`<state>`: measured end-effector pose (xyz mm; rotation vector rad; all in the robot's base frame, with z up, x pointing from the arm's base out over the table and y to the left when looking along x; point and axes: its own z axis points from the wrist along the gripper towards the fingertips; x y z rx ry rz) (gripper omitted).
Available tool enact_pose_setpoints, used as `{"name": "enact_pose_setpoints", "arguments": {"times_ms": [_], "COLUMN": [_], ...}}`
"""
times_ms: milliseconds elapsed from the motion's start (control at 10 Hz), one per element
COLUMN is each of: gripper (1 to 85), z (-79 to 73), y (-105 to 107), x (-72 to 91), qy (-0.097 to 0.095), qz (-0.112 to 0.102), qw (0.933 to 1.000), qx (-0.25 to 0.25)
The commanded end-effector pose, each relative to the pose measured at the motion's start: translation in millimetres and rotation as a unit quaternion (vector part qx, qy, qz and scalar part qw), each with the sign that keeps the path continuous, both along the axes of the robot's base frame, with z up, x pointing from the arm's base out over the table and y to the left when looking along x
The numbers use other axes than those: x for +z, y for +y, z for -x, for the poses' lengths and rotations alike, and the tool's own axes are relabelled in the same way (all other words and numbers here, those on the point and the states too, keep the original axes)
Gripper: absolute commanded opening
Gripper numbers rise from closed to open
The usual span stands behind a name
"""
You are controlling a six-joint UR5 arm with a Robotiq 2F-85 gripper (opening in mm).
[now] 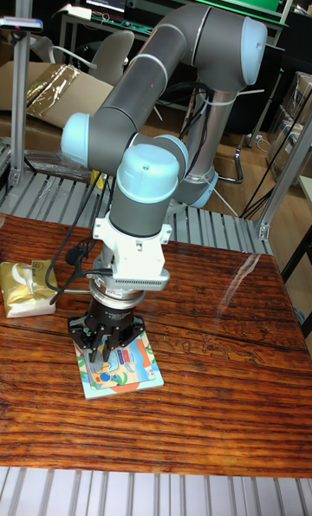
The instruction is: Assemble one piece of a puzzle
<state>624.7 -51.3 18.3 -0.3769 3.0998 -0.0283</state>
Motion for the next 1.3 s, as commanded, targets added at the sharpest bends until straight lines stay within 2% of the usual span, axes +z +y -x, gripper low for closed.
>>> {"name": "enact_pose_setpoints", "arguments": {"times_ms": [0, 400, 1200], "gripper": [26.3, 26.3, 24.7], "z": [-2.0, -17.1, -13.5], "y": [-0.9, -1.9, -2.6], "x": [-0.1, 1.8, 6.5], "qy": [-0.006, -0.038, -0.035], "qz": [-0.003, -0.005, -0.002], "qw": [1.0000, 0.9992, 0.9993], "qx": [0.000, -0.003, -0.011]}}
